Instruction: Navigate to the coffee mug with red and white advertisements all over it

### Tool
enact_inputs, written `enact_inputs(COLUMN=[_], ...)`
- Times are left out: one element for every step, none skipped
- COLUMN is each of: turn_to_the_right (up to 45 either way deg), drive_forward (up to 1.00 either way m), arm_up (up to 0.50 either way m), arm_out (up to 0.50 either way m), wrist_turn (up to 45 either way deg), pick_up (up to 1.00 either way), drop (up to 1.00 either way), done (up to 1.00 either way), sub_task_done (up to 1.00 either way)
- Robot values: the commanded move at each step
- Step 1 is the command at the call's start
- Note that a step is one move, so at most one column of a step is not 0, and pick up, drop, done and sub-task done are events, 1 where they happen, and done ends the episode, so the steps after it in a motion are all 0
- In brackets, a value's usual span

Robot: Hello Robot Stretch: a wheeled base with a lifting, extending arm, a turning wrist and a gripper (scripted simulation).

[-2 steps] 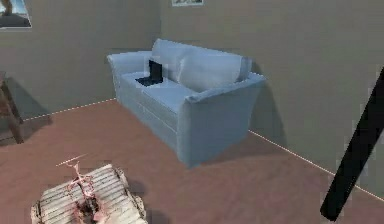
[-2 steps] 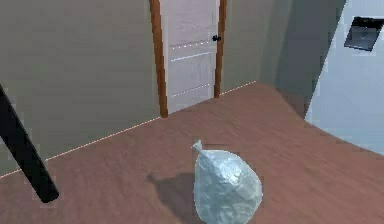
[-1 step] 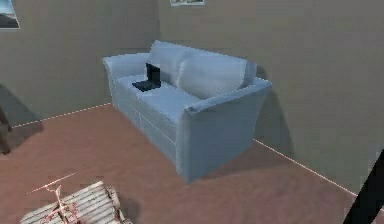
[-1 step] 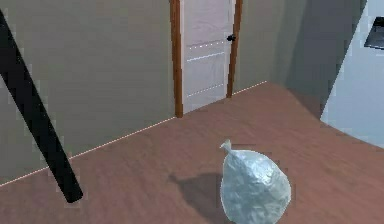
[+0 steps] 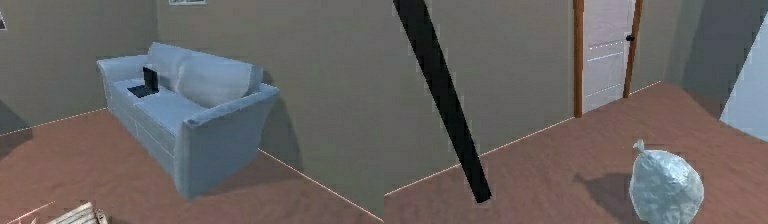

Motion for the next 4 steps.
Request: enact_inputs(turn_to_the_right=[24.0,0.0,15.0,0.0], drive_forward=[0.0,0.5,0.0,0.05], arm_up=[0.0,0.0,0.0,0.0], arm_out=[0.0,0.0,0.0,0.0], wrist_turn=[0.0,0.0,0.0,0.0], pick_up=[0.0,0.0,0.0,0.0], drop=[0.0,0.0,0.0,0.0], done=[0.0,0.0,0.0,0.0], sub_task_done=[0.0,0.0,0.0,0.0])
